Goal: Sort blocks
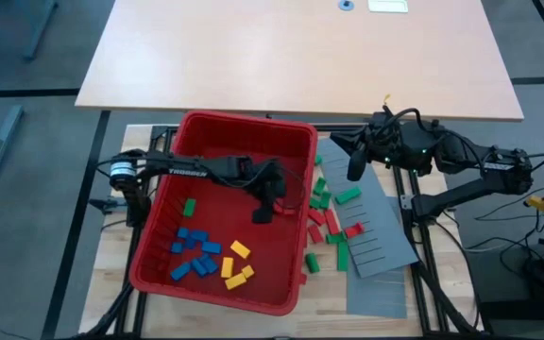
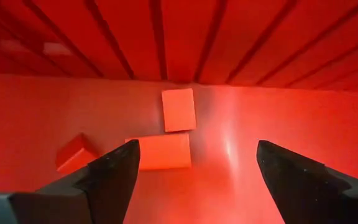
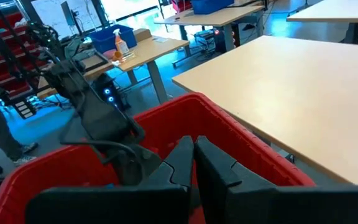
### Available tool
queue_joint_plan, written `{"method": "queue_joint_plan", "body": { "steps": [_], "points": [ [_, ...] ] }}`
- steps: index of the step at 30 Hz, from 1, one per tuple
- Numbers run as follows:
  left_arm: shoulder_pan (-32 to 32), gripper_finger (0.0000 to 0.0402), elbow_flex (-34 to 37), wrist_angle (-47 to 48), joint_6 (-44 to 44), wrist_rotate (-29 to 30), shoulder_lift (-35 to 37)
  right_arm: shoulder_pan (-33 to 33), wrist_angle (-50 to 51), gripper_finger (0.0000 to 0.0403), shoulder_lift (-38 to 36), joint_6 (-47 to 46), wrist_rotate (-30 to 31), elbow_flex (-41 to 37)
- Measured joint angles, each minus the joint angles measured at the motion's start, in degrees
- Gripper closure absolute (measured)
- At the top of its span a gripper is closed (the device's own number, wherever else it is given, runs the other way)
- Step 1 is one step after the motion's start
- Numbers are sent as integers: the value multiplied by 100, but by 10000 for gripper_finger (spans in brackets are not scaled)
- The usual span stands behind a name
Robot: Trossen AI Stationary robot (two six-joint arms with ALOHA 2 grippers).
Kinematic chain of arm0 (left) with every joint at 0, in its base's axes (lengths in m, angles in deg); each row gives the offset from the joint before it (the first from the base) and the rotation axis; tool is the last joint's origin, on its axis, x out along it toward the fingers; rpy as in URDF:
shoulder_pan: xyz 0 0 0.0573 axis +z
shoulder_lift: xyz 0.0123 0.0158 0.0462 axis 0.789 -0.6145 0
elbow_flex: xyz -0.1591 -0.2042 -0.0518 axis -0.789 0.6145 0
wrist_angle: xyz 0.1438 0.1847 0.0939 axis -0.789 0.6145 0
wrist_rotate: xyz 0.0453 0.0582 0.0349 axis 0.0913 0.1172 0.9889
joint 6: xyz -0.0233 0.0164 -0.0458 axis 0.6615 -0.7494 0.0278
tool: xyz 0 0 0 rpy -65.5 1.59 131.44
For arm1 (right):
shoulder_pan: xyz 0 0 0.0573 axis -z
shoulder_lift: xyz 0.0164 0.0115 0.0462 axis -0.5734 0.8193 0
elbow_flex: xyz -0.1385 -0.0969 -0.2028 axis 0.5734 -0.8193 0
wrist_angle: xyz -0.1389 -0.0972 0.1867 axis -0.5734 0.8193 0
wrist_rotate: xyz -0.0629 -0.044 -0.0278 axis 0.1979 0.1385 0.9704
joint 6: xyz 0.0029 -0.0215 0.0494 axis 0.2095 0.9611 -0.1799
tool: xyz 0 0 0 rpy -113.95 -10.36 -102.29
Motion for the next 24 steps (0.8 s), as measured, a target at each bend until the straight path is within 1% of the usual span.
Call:
{"method": "queue_joint_plan", "body": {
  "steps": [3,5,11,17,24],
  "points": [
    [42,89,320,-593,-28,2,0,0,8,403,0,-108,-41,0],
    [96,88,472,-822,-32,2,2,0,21,403,0,-146,-51,0],
    [268,87,890,-1013,-54,-88,-67,0,19,403,0,-196,-65,0],
    [286,87,1094,-1570,-47,-249,-85,0,-5,403,0,-196,-63,0],
    [290,86,1236,-1843,-34,-394,-90,0,-11,403,0,-242,-61,0]
  ]
}}
